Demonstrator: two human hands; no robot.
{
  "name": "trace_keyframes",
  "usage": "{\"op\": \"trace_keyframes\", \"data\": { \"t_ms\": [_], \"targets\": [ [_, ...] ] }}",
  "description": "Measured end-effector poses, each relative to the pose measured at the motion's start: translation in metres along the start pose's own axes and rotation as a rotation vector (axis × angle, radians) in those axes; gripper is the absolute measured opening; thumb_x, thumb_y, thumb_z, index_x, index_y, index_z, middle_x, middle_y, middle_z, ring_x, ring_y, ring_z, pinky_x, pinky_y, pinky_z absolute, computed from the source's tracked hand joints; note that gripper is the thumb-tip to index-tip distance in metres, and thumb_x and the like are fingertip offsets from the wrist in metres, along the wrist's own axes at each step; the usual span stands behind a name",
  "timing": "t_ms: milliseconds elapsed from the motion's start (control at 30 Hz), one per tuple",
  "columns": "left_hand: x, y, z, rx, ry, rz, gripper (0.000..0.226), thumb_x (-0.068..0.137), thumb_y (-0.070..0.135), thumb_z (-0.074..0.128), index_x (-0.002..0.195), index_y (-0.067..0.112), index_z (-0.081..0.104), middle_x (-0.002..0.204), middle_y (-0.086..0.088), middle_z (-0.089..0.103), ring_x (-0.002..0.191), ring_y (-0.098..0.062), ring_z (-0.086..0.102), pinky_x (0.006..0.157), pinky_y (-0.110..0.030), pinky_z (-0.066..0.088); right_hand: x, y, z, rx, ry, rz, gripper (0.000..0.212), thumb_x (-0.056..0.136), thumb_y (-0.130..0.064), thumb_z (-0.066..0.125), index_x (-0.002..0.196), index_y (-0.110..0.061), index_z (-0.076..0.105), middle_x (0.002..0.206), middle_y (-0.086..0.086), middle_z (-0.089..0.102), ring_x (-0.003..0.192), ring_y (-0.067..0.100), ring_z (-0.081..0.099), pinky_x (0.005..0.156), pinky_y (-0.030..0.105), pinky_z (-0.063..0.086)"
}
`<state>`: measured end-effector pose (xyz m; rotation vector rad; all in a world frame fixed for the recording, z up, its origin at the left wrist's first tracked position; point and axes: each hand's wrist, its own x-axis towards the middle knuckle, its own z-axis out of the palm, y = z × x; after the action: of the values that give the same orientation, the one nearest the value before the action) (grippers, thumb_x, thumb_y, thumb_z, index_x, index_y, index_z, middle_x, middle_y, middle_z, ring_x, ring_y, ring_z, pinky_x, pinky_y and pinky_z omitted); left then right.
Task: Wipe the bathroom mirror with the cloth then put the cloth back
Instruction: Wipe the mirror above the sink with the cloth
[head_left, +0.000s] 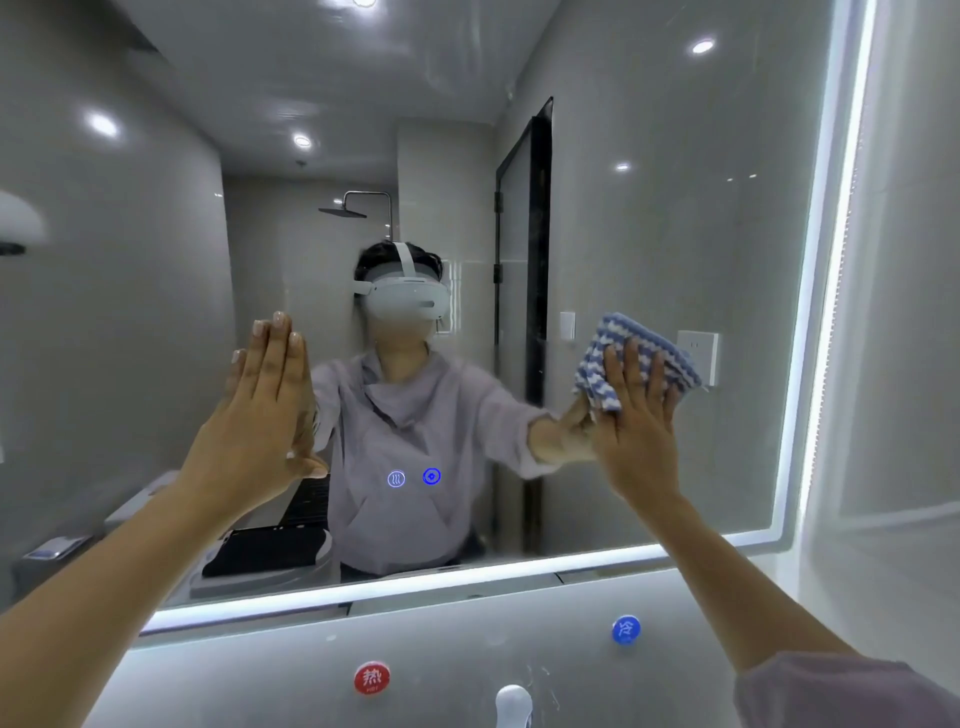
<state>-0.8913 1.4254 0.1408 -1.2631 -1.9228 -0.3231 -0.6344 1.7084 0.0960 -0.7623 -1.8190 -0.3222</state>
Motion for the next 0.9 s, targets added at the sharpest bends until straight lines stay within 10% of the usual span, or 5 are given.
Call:
{"op": "trace_keyframes", "data": {
  "t_ms": [133, 267, 467, 900],
  "targets": [
    [0.000, 0.001, 0.000, -0.005, -0.008, -0.008, 0.145, 0.043, 0.047, 0.086, 0.142, -0.008, -0.004, 0.153, -0.020, -0.014, 0.142, -0.031, -0.018, 0.115, -0.048, 0.002, 0.001, -0.044, 0.005, 0.130, 0.047, 0.175, 0.052, 0.101, -0.031, 0.031, 0.150, -0.019, 0.015, 0.157, 0.008, 0.004, 0.145, 0.033, -0.003, 0.117, 0.055, -0.003],
    [0.000, 0.001, -0.001, -0.010, -0.031, -0.019, 0.148, 0.040, 0.049, 0.086, 0.143, -0.006, -0.006, 0.153, -0.017, -0.017, 0.142, -0.028, -0.021, 0.115, -0.036, -0.013, -0.006, -0.097, 0.008, 0.143, 0.001, -0.064, 0.056, 0.095, -0.030, 0.039, 0.149, -0.019, 0.030, 0.157, 0.004, 0.016, 0.146, 0.035, 0.006, 0.116, 0.057, 0.002],
    [0.000, 0.001, -0.004, -0.023, -0.040, -0.018, 0.149, 0.044, 0.047, 0.087, 0.143, -0.001, -0.013, 0.153, -0.014, -0.023, 0.141, -0.025, -0.024, 0.109, -0.025, -0.025, -0.017, -0.165, 0.015, 0.209, -0.151, -0.321, 0.056, 0.099, -0.034, 0.028, 0.150, -0.032, 0.006, 0.158, -0.008, -0.002, 0.147, 0.025, -0.012, 0.117, 0.049, -0.011],
    [0.002, -0.001, -0.001, 0.010, -0.060, -0.029, 0.153, 0.037, 0.048, 0.089, 0.144, -0.005, -0.006, 0.154, -0.019, -0.015, 0.142, -0.028, -0.019, 0.112, -0.028, -0.021, -0.008, -0.068, 0.003, 0.185, -0.069, -0.272, 0.052, 0.095, -0.032, 0.032, 0.146, -0.023, 0.031, 0.154, -0.006, 0.022, 0.146, 0.029, 0.012, 0.119, 0.045, 0.001]
  ]
}}
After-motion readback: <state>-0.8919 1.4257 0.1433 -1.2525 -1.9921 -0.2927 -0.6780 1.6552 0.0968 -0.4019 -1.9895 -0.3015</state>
